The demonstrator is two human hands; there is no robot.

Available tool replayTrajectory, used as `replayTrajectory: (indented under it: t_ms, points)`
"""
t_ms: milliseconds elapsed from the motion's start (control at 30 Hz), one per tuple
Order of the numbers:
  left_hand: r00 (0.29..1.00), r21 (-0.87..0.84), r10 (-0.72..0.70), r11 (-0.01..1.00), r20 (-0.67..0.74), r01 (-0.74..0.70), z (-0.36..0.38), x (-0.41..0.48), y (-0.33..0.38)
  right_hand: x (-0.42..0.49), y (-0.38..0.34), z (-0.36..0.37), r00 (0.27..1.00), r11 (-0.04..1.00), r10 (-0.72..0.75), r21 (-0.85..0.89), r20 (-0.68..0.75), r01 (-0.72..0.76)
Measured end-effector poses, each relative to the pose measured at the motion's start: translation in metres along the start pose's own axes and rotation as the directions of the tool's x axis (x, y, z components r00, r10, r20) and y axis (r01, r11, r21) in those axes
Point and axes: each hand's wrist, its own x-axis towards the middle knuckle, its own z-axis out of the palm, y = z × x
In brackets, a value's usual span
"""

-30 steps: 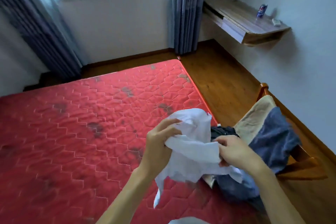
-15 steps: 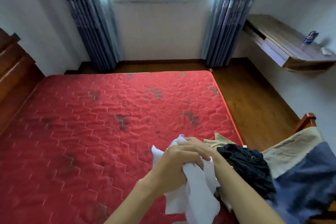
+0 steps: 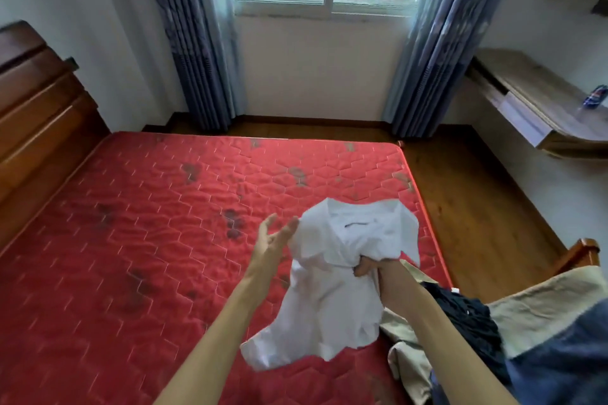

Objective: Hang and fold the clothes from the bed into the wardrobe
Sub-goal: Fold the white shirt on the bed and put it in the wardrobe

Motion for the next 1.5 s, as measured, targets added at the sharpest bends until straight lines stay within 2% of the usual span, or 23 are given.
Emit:
replayTrajectory:
  t_ms: [67, 133, 233, 333, 433, 533, 600, 633, 667, 733, 800, 867, 933, 1033, 1133, 1233, 1300, 1333, 1400, 1500]
  points:
    - [0.971, 0.033, -0.075, 0.997, 0.226, 0.07, 0.012, 0.003, 0.001, -0.012, -0.003, -0.003, 1.0, 0.996, -0.029, -0.087, -0.006, 0.028]
    - [0.949, 0.035, -0.071, 0.997, 0.308, 0.063, 0.027, -0.004, 0.004, -0.025, -0.004, -0.009, 0.999, 0.983, -0.024, -0.183, 0.035, 0.03]
    - [0.981, -0.054, 0.019, 0.998, 0.192, -0.008, 0.035, -0.008, 0.007, -0.036, -0.004, -0.022, 0.995, 0.973, -0.066, -0.215, 0.073, 0.081]
    - [0.984, -0.114, 0.128, 0.987, 0.121, -0.114, 0.028, -0.01, 0.026, -0.044, 0.002, -0.034, 0.997, 0.946, -0.062, -0.321, -0.04, 0.046]
    - [0.973, -0.061, 0.226, 0.973, 0.052, -0.223, 0.016, -0.016, 0.051, -0.044, 0.013, -0.047, 0.969, 0.889, -0.138, -0.457, -0.204, 0.031]
    - [0.948, -0.034, 0.302, 0.953, 0.103, -0.3, 0.005, -0.024, 0.077, -0.032, 0.029, -0.07, 0.909, 0.724, -0.096, -0.655, -0.406, -0.216]
    - [0.925, -0.036, 0.338, 0.941, 0.175, -0.337, 0.002, -0.033, 0.093, -0.023, 0.033, -0.077, 0.886, 0.566, -0.072, -0.75, -0.458, -0.342]
    - [0.911, -0.036, 0.356, 0.934, 0.209, -0.356, 0.001, -0.037, 0.1, -0.017, 0.033, -0.078, 0.885, 0.52, -0.086, -0.778, -0.458, -0.353]
    - [0.895, -0.037, 0.373, 0.926, 0.244, -0.376, 0.001, -0.041, 0.107, -0.014, 0.027, -0.075, 0.899, 0.519, -0.149, -0.806, -0.412, -0.283]
    - [0.866, -0.051, 0.405, 0.911, 0.294, -0.409, 0.002, -0.048, 0.119, -0.009, 0.011, -0.059, 0.947, 0.551, -0.285, -0.834, -0.149, 0.034]
    - [0.847, -0.03, 0.42, 0.9, 0.325, -0.434, 0.004, -0.054, 0.128, -0.008, -0.004, -0.033, 0.92, 0.611, -0.381, -0.72, 0.097, 0.329]
    - [0.837, 0.04, 0.44, 0.878, 0.325, -0.477, 0.004, -0.059, 0.134, -0.011, -0.018, -0.008, 0.87, 0.651, -0.471, -0.608, 0.147, 0.455]
    - [0.827, 0.119, 0.483, 0.839, 0.288, -0.532, 0.001, -0.062, 0.14, -0.013, -0.033, 0.009, 0.809, 0.599, -0.561, -0.587, 0.177, 0.544]
    - [0.812, 0.196, 0.537, 0.792, 0.23, -0.579, -0.017, -0.067, 0.147, -0.015, -0.051, 0.023, 0.769, 0.572, -0.62, -0.581, 0.157, 0.579]
    - [0.823, 0.231, 0.517, 0.793, 0.236, -0.564, -0.04, -0.073, 0.15, -0.012, -0.056, 0.035, 0.797, 0.611, -0.582, -0.56, 0.163, 0.56]
    - [0.817, 0.325, 0.506, 0.751, 0.276, -0.575, -0.06, -0.081, 0.149, -0.01, -0.05, 0.048, 0.822, 0.613, -0.547, -0.592, 0.16, 0.523]
    - [0.801, 0.423, 0.524, 0.681, 0.289, -0.598, -0.078, -0.084, 0.145, -0.015, -0.047, 0.058, 0.793, 0.63, -0.602, -0.559, 0.088, 0.54]
    - [0.791, 0.509, 0.535, 0.612, 0.297, -0.605, -0.091, -0.084, 0.142, -0.019, -0.047, 0.063, 0.772, 0.632, -0.633, -0.541, 0.054, 0.555]
    - [0.815, 0.699, 0.484, 0.46, 0.32, -0.548, -0.121, -0.083, 0.133, -0.025, -0.045, 0.07, 0.72, 0.58, -0.694, -0.583, 0.012, 0.569]
    - [0.874, 0.833, 0.373, 0.337, 0.31, -0.439, -0.153, -0.082, 0.114, -0.034, -0.035, 0.071, 0.614, 0.35, -0.787, -0.779, 0.056, 0.52]
